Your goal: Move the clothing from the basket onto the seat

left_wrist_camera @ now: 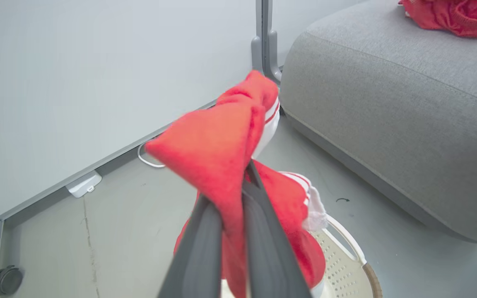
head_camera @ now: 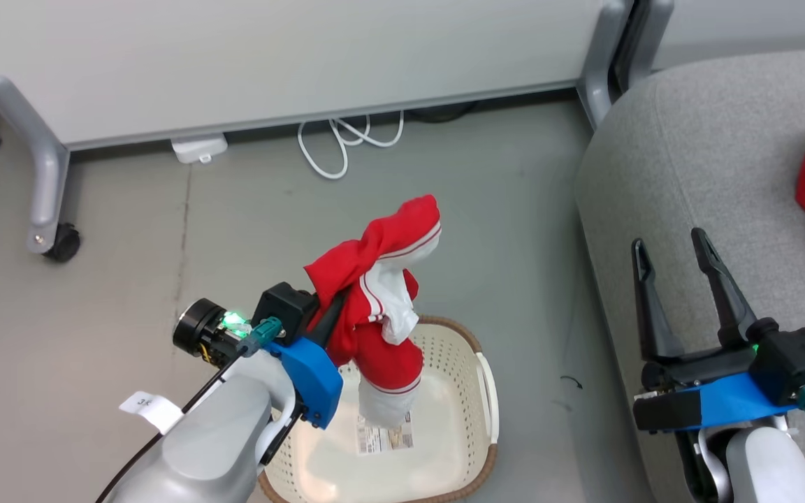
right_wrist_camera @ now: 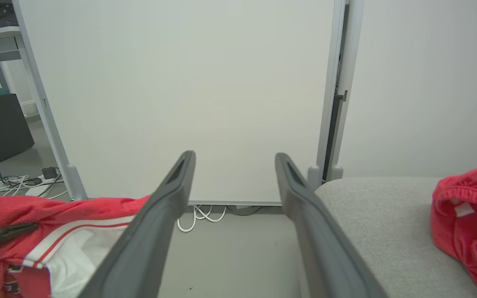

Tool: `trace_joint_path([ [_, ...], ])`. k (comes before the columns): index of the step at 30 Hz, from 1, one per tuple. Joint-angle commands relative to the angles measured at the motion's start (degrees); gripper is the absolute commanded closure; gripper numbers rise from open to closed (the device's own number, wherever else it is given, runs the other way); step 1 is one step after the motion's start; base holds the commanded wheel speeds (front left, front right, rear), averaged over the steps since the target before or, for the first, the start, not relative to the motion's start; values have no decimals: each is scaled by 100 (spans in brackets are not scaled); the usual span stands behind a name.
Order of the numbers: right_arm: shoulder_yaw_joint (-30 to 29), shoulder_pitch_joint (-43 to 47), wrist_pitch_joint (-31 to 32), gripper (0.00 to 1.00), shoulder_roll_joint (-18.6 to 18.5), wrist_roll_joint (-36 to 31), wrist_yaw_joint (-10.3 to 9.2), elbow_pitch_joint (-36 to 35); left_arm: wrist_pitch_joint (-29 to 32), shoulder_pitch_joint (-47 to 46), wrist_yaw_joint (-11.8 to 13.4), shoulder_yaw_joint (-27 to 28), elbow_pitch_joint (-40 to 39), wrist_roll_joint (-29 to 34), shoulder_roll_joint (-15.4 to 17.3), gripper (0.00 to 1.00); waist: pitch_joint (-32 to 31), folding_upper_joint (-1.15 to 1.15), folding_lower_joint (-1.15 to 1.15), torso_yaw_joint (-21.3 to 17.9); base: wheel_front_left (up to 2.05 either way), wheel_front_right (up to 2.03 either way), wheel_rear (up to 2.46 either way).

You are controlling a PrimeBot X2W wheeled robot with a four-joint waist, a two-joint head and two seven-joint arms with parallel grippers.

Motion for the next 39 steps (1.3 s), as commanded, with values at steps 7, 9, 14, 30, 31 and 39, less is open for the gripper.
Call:
trace_joint_path([
  [7,47,239,-5,0,0,82,3,63,-28,161,54,708,-590,190,8,100,-422,0,1,10,0,0,0],
  [9,60,277,-4,0,0,113,3,84,-28,196,40,913,-748,207,5,100,-498,0,1,-7,0,0,0],
  [14,69,342,-5,0,0,178,3,109,-27,180,-21,1219,-1046,314,-20,100,-642,0,1,-52,0,0,0],
  [30,70,551,-4,0,0,324,3,150,-23,-63,-191,1238,-1833,167,-527,100,-948,0,1,-56,0,0,0],
  [31,79,566,-5,0,0,332,3,153,-23,-49,-194,1192,-1866,140,-575,100,-961,0,1,-57,0,0,0],
  [39,161,575,-4,0,0,294,3,104,13,-27,-189,1040,-1915,109,-651,100,-977,0,1,-54,0,0,0],
])
